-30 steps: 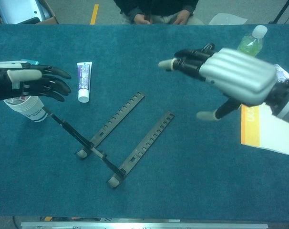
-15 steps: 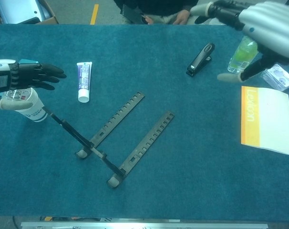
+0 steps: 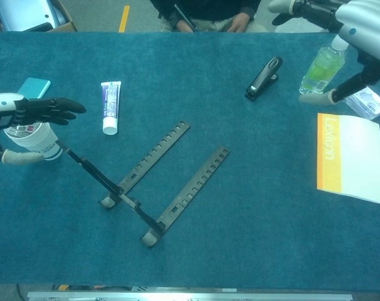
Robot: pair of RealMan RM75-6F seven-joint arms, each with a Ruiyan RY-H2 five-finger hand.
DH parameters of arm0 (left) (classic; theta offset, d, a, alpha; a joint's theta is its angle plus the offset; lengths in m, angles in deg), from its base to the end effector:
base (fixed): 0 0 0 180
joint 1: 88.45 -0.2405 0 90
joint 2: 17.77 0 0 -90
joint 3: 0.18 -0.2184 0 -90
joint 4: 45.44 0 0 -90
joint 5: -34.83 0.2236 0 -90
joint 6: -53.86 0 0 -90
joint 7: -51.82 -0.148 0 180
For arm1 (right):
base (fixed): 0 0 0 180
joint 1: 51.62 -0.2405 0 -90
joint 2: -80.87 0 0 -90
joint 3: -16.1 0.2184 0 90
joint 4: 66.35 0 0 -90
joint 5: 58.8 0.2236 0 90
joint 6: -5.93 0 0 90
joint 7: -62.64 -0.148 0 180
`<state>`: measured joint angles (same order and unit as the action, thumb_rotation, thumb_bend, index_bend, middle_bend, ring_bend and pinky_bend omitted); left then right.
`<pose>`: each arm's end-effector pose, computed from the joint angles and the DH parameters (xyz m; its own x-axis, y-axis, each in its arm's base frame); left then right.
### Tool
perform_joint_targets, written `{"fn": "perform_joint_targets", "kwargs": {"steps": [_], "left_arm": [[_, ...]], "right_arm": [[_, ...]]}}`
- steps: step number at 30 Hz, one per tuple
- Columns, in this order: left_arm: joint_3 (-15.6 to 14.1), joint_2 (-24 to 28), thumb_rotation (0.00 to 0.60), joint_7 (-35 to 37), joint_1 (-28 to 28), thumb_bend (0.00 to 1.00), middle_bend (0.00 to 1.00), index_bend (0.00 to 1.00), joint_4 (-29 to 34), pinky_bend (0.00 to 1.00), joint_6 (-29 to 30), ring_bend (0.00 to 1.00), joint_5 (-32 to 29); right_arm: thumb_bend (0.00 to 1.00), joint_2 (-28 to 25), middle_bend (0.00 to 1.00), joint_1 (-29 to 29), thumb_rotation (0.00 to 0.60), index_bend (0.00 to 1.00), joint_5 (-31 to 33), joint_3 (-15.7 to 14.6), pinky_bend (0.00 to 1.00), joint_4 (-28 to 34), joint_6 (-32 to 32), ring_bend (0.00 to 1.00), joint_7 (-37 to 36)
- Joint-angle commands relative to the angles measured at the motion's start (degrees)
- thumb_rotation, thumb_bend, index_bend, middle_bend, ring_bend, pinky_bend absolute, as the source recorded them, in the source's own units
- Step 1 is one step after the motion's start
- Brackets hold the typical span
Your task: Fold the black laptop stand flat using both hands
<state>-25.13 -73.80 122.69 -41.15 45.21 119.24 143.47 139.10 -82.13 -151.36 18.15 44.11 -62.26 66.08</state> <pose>-0.2184 0.2300 0.0780 -0.0740 0.8361 0.5435 0.9403 -0.1231 0.3173 -0.1252 -0.2438 0.0854 0.3973 -0.1554 0.9044 -0.7917 -0.5564 0.2522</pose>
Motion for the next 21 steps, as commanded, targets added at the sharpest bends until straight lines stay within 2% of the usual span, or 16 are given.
{"fn": "perform_joint_targets", "kwargs": {"steps": [1,9,15,21], "left_arm": [[-0.1,0.3,0.600,-0.4,-0.2,0.34,0.00,0.00,2.6,0.00,-0.4,0.00,0.7],[0.8,0.4,0.600,-2.4,0.6,0.34,0.00,0.00,7.4,0.00,-2.2,0.00,1.0],[3.8,-0.9,0.600,-6.3,1.8,0.34,0.00,0.00,10.7,0.00,-5.4,0.00,-1.6],[6.6,-2.1,0.600,-9.3,3.0,0.34,0.00,0.00,11.4,0.00,-8.8,0.00,-4.6]], "right_arm": [[0.12,0.0,0.16,0.3,0.600,0.02,-0.3,0.1,0.14,-0.3,-0.1,0.03,-0.5],[0.12,-0.6,0.16,1.1,0.600,0.02,-1.3,0.2,0.14,-1.3,-1.0,0.03,-2.7],[0.12,-1.1,0.16,2.0,0.600,0.02,-2.4,-0.2,0.14,-2.2,-1.8,0.03,-4.8],[0.12,-2.1,0.16,3.0,0.600,0.02,-3.1,-0.4,0.14,-2.8,-2.7,0.03,-6.4]]}}
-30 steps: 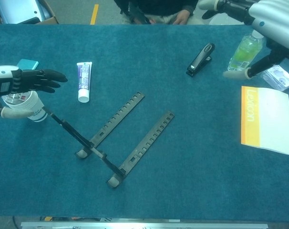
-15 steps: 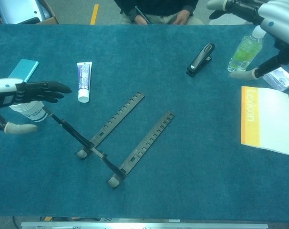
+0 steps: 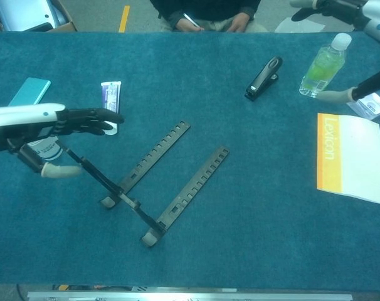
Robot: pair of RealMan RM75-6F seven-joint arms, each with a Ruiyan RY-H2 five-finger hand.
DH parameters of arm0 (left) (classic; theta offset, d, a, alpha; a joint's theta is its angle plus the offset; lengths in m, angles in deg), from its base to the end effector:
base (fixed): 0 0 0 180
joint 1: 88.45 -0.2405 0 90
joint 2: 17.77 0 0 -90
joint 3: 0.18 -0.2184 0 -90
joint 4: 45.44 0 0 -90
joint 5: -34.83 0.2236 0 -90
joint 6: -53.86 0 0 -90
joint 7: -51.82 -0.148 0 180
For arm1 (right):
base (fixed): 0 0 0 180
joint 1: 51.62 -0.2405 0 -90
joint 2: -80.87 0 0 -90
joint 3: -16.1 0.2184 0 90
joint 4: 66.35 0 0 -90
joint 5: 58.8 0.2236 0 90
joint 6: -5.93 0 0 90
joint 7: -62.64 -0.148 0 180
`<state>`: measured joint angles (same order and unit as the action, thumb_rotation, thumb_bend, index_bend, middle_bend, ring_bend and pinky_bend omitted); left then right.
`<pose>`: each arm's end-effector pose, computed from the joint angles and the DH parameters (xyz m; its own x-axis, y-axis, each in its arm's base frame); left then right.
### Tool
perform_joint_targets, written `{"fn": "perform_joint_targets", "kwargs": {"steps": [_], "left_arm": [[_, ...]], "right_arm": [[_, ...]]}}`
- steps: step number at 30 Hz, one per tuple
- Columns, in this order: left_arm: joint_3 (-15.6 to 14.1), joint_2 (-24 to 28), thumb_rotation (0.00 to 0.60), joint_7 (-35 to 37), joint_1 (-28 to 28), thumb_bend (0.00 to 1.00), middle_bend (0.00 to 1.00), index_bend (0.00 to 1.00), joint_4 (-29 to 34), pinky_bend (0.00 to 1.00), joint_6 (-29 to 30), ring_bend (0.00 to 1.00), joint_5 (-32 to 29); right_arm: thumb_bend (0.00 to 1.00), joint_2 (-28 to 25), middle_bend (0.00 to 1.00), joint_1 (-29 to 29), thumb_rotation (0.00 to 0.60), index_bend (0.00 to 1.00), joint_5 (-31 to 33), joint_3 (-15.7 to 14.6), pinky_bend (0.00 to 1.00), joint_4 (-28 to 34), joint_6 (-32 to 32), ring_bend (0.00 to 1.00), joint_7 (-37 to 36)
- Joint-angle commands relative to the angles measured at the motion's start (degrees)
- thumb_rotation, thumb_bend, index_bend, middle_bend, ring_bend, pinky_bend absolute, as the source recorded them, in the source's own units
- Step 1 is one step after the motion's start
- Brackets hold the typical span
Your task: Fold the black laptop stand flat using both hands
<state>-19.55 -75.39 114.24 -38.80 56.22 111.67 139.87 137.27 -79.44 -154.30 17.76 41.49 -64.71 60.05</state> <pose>-0.1635 0.2203 0.0430 -0.0549 0.8615 0.5049 0.9178 -0.1556 0.3654 -0.1447 -0.2418 0.0988 0.3634 -0.1564 0.9184 -0.8142 -0.5324 0.2315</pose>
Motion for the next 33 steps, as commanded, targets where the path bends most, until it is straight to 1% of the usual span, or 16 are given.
{"fn": "perform_joint_targets", "kwargs": {"steps": [1,9,12,16,21,28,33], "left_arm": [[1.5,-0.7,0.600,-1.3,1.0,0.34,0.00,0.00,0.4,0.00,-2.0,0.00,-1.5],[5.0,-1.9,0.600,-3.0,3.3,0.34,0.00,0.00,1.5,0.00,-6.0,0.00,-4.3],[6.9,-2.8,0.600,-4.6,4.2,0.34,0.00,0.00,2.0,0.00,-7.8,0.00,-6.1],[8.6,-3.4,0.600,-6.7,5.0,0.34,0.00,0.00,2.8,0.00,-10.0,0.00,-8.4],[10.0,-4.2,0.600,-9.1,6.0,0.34,0.00,0.00,3.6,0.00,-12.9,0.00,-10.5],[13.2,-6.1,0.600,-12.0,7.7,0.34,0.00,0.00,4.3,0.00,-17.0,0.00,-14.3],[14.6,-7.1,0.600,-13.8,8.5,0.34,0.00,0.00,4.6,0.00,-19.5,0.00,-16.3]], "right_arm": [[0.12,-0.4,0.16,0.4,0.600,0.02,-0.1,0.0,0.14,-0.3,-0.4,0.03,-0.7],[0.12,-0.7,0.16,1.2,0.600,0.02,-0.7,0.3,0.14,-0.9,-1.6,0.03,-1.9],[0.12,-0.5,0.16,1.3,0.600,0.02,-1.1,0.5,0.14,-1.1,-1.7,0.03,-2.5],[0.12,-0.3,0.16,1.4,0.600,0.02,-1.4,0.7,0.14,-1.5,-2.1,0.03,-3.1],[0.12,0.1,0.16,1.6,0.600,0.02,-1.9,0.7,0.14,-1.9,-2.2,0.03,-3.7],[0.12,0.6,0.16,1.8,0.600,0.02,-2.4,0.7,0.14,-2.3,-2.6,0.03,-4.3],[0.12,0.5,0.16,2.2,0.600,0.02,-2.6,0.7,0.14,-2.4,-3.1,0.03,-4.8]]}}
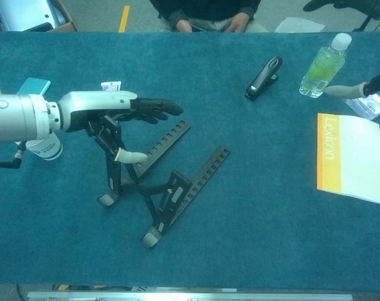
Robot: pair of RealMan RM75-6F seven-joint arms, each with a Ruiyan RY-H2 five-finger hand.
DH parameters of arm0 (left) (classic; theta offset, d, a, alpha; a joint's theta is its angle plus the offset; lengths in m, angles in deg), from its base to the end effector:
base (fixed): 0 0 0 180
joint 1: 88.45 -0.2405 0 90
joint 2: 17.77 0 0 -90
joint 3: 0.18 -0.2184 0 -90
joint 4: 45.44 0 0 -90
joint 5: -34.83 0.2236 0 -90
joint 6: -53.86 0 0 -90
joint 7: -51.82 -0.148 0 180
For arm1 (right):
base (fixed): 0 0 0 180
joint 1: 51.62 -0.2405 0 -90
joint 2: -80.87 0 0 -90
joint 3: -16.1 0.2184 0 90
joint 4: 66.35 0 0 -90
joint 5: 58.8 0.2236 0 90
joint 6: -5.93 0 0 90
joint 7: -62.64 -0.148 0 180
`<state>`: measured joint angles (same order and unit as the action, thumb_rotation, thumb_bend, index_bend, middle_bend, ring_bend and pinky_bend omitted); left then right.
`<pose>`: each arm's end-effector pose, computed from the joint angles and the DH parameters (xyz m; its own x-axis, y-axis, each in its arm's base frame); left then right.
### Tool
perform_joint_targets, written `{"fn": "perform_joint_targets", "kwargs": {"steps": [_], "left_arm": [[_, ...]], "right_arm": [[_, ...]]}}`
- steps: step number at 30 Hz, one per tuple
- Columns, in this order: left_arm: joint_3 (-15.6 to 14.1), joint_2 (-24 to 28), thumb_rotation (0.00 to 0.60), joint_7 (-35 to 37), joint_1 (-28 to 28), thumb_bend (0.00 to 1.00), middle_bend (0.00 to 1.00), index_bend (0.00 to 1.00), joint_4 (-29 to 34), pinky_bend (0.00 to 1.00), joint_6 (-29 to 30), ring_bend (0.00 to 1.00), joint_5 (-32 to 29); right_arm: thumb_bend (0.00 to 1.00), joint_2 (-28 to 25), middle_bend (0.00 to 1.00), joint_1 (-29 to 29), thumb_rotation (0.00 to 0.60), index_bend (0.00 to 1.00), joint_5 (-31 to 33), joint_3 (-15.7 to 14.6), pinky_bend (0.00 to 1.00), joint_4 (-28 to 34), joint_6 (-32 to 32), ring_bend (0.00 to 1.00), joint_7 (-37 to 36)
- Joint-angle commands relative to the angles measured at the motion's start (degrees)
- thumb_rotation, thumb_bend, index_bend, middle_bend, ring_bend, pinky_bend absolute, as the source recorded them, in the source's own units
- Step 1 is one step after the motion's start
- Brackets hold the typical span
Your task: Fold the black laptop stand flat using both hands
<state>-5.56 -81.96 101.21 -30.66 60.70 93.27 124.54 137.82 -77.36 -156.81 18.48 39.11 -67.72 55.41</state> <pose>-0.0836 0.2511 -0.0041 0.0608 0.8682 0.4925 0.9180 -0.2424 0.3139 -0.1516 -0.2406 0.1058 0.3026 -0.1390 0.9429 -0.8268 -0.5305 0.1871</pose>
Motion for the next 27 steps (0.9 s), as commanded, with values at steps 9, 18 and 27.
{"fn": "perform_joint_targets", "kwargs": {"steps": [9,18,27], "left_arm": [[2.6,-1.4,0.600,-2.4,1.0,0.34,0.00,0.00,-1.0,0.00,-4.9,0.00,-5.2],[4.6,-1.0,0.600,-1.9,0.7,0.34,0.00,0.00,-2.4,0.00,-7.1,0.00,-7.7],[6.5,-2.0,0.600,-1.0,0.1,0.34,0.00,0.00,-3.6,0.00,-8.1,0.00,-8.4]], "right_arm": [[0.12,0.3,0.16,0.3,0.600,0.02,-0.2,0.0,0.14,-0.7,-0.2,0.03,-0.9],[0.12,0.6,0.16,0.4,0.600,0.02,-0.1,0.1,0.14,-1.1,-0.2,0.03,-1.1],[0.12,0.8,0.16,0.6,0.600,0.02,-0.1,0.1,0.14,-1.1,-0.1,0.03,-1.0]]}}
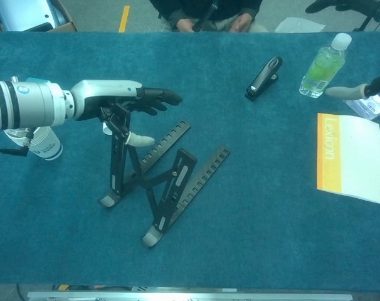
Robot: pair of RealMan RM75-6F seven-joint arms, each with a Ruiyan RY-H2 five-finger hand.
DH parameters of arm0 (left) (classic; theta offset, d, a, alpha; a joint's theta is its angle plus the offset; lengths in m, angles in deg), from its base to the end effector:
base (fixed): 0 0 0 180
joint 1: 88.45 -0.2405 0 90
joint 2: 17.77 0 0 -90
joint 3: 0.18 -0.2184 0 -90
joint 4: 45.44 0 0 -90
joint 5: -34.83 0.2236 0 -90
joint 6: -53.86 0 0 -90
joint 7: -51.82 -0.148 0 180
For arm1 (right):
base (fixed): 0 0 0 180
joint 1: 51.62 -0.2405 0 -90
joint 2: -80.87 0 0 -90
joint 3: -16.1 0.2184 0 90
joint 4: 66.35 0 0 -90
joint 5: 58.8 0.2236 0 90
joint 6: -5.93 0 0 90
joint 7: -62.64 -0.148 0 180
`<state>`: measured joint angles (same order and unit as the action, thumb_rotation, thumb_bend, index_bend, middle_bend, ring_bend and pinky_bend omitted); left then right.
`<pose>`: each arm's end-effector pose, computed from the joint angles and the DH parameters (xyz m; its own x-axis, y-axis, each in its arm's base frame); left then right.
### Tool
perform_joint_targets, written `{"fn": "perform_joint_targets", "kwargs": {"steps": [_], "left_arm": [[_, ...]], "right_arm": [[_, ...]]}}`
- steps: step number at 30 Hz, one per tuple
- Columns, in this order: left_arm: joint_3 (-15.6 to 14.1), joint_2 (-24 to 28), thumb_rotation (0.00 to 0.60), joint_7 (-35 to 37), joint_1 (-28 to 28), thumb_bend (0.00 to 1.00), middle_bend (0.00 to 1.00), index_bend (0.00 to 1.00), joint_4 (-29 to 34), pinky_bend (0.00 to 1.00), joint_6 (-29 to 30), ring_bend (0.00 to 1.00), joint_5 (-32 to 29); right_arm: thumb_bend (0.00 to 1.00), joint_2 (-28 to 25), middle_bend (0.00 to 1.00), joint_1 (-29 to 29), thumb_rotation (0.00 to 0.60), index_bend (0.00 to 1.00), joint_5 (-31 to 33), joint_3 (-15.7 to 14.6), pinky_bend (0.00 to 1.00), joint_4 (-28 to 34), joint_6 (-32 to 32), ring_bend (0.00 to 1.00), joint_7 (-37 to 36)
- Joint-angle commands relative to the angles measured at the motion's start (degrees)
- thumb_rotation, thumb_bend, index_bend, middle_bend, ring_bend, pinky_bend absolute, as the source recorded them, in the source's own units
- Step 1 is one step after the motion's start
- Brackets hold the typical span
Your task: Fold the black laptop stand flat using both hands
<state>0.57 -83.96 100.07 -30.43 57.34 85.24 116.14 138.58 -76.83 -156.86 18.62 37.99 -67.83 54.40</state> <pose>-0.0787 0.2783 -0.0117 -0.0123 0.8641 0.5032 0.9473 -0.1510 0.2825 -0.1561 -0.2411 0.1044 0.2904 -0.1446 0.9459 -0.8351 -0.5209 0.1768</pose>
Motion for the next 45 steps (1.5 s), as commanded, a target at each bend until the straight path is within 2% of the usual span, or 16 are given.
{"fn": "perform_joint_targets", "kwargs": {"steps": [1,14,27,34,45], "left_arm": [[0.5,0.0,0.600,0.2,-0.2,0.34,0.00,0.00,-0.3,0.00,-0.2,0.00,0.0],[2.0,-1.3,0.600,0.7,-1.5,0.34,0.00,0.00,-1.1,0.00,-1.4,0.00,-1.5],[5.3,-6.4,0.600,-4.0,1.0,0.34,0.00,0.00,-4.9,0.00,-5.7,0.00,-6.9],[6.2,-8.4,0.600,-7.7,2.3,0.34,0.00,0.00,-6.4,0.00,-8.1,0.00,-10.3],[8.6,-3.0,0.600,-10.1,0.4,0.34,0.00,0.00,-2.7,0.00,-7.1,0.00,-11.4]], "right_arm": [[0.12,0.0,0.16,0.0,0.600,0.02,0.0,0.0,0.14,0.0,0.0,0.03,0.0],[0.12,0.3,0.16,0.3,0.600,0.02,-0.2,0.0,0.14,-0.5,-0.3,0.03,-0.7],[0.12,-0.6,0.16,1.1,0.600,0.02,-0.4,-0.1,0.14,-0.4,-1.4,0.03,-0.9],[0.12,-0.8,0.16,1.3,0.600,0.02,-0.2,-0.1,0.14,-0.6,-1.6,0.03,-1.2],[0.12,-0.6,0.16,1.3,0.600,0.02,-0.2,0.1,0.14,-0.9,-1.4,0.03,-1.6]]}}
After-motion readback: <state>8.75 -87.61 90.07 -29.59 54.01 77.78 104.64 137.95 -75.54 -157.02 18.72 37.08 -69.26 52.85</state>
